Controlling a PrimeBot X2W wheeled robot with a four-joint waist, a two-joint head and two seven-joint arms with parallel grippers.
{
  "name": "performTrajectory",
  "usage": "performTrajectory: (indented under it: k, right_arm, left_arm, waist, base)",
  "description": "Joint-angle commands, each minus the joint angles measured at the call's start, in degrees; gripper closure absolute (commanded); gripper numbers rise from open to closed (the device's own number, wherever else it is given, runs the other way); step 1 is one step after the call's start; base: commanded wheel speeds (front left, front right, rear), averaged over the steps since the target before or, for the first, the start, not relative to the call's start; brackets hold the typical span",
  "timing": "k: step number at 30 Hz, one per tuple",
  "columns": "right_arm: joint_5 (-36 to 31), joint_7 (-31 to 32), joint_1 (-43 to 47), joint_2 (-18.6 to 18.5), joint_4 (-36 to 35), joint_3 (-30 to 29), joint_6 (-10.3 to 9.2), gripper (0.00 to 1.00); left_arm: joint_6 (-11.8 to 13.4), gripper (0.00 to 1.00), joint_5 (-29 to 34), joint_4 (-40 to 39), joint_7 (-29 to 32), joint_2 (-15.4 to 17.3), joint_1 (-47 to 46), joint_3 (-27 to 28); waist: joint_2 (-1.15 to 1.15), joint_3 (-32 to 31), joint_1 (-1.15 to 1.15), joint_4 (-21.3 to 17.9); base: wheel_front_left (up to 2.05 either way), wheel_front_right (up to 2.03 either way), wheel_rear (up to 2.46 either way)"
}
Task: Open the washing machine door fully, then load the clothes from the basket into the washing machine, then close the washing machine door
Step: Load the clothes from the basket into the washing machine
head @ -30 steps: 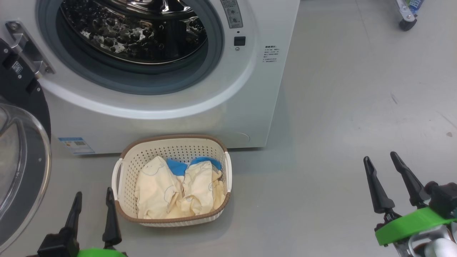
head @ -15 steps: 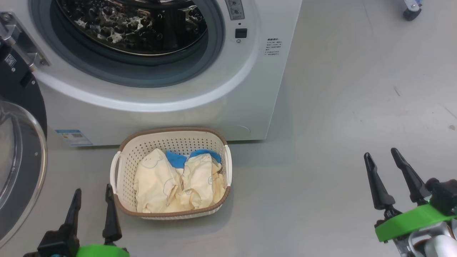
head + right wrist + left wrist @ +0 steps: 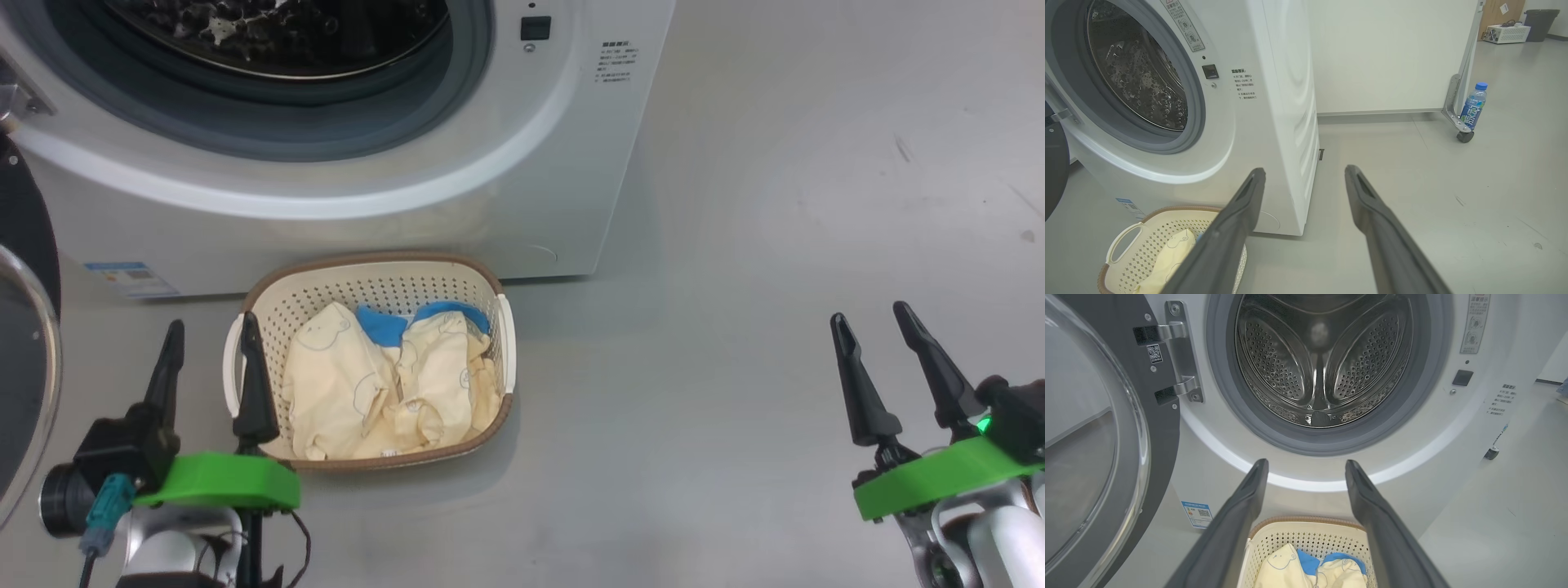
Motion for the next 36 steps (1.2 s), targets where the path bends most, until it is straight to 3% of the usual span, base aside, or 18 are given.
performTrajectory:
  k: [1, 23, 36]
  right_arm:
    - [0.21, -0.56, -2.35, -0.85, -1.95, 1.04, -0.01, 0.0]
    - [0.63, -0.56, -9.64, 0.53, -3.59, 1.99, -0.01, 0.0]
    - [1.0, -0.56, -12.52, 1.45, -4.24, 1.97, -0.01, 0.0]
  left_arm:
    - [-0.06, 0.0, -0.47, -1.14, -0.31, 1.31, -3.12, 2.31]
    - [-2.1, 0.0, -0.16, 9.3, -1.69, 1.49, -20.09, 0.61]
    - [-4.35, 0.0, 0.04, 24.09, -1.68, 3.03, -33.15, -0.39]
  waist:
    - [0.0, 1.82, -0.01, -0.57]
    - [0.0, 19.53, -0.01, -2.39]
    - [0.0, 28.39, -0.01, -5.4]
  base:
    - [0.0, 0.0, 0.0]
    - [0.0, 0.0, 0.0]
    - [0.0, 0.0, 0.0]
